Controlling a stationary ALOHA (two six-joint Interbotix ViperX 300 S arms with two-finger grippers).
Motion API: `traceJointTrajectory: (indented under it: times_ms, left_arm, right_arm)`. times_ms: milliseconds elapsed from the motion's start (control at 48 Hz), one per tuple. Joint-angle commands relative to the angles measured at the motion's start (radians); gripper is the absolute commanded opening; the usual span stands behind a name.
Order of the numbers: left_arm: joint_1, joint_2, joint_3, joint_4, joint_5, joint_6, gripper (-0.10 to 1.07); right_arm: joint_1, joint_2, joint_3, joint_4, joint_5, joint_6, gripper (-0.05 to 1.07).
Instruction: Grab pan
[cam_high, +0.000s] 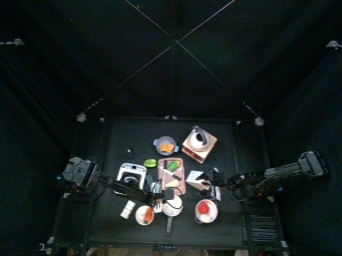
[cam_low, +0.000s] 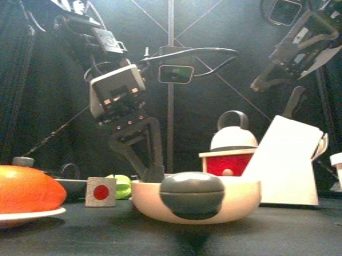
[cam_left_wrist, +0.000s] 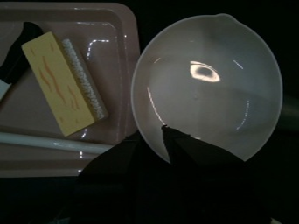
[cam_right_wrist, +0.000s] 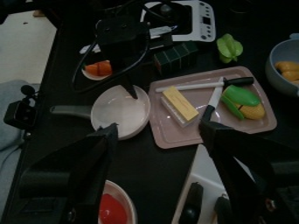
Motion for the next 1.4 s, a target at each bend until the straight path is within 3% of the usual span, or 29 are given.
traceJointTrajectory:
  times_ms: [0,375,812,1375]
  left_arm:
    - [0.002,-0.014,-0.026,0.002,0.005,-0.002,0.65]
    - [0.006,-0.018,-0.032,-0.009,0.009,-0.002,0.47]
    - [0.037,-0.061,-0.066,-0.107,0.021,0.009,0.47]
    - [0.041,-0.103,-0.064,-0.121,0.015,0.008,0.47]
  right_arm:
    - [-0.002,-0.002,-0.009,0.002,-0.006,-0.002,1.03]
    - [-0.003,-0.002,-0.006,0.002,-0.008,0.0,1.03]
    - [-0.003,-0.002,-0.005,0.003,-0.006,-0.002,1.03]
    - [-0.003,-0.002,-0.003,0.002,-0.008,-0.003,1.03]
